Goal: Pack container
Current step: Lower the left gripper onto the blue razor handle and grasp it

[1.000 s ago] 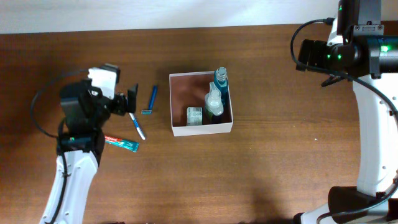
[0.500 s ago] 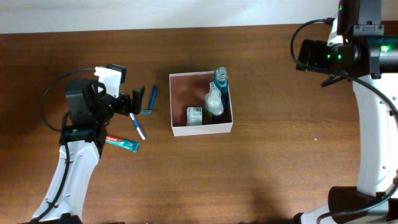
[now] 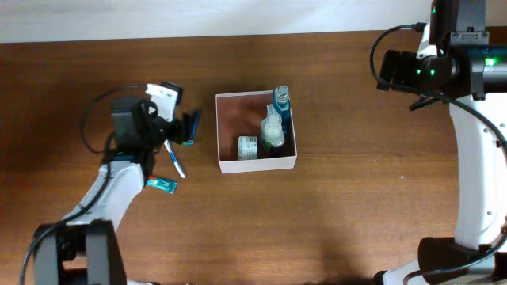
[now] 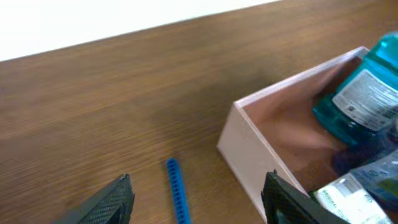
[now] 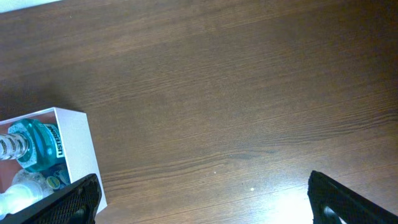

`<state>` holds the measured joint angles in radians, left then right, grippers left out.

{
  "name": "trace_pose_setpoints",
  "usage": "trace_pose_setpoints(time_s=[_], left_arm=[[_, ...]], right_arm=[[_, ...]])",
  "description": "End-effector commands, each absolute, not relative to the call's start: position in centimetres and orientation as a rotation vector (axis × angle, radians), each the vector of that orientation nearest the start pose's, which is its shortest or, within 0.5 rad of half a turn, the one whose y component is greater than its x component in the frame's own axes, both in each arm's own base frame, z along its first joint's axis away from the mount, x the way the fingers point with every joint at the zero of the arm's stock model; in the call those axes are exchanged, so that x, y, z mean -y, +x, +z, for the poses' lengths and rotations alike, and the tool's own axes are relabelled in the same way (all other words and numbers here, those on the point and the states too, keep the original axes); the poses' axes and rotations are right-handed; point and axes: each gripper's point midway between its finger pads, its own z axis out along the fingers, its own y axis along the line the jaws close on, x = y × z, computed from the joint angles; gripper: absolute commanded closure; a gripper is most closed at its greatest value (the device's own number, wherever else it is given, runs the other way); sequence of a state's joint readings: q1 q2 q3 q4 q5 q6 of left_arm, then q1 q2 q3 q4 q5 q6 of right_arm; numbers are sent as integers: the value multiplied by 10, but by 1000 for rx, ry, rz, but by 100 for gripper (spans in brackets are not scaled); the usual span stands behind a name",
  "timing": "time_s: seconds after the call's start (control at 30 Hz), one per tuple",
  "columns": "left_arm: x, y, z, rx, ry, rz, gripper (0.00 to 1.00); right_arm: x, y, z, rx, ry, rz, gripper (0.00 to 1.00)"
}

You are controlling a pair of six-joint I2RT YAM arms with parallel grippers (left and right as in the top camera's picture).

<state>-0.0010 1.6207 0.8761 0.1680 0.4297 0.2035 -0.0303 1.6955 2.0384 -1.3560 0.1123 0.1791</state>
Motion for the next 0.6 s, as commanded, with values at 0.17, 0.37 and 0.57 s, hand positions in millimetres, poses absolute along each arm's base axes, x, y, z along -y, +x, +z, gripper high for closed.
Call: trace_pose_setpoints(time_s=[0.17,0.37,0.57], left_arm=[[76,460,109,-2119,386,-133,40],[73,462,107,-2136,325,-83,42],[74,462,102,-2157,259,-123,46]], right_arm=[[35,393,307,-2554,313,-109,1],[35,393,307,-2554,313,-109,1],[35,393,307,-2554,313,-108,1]])
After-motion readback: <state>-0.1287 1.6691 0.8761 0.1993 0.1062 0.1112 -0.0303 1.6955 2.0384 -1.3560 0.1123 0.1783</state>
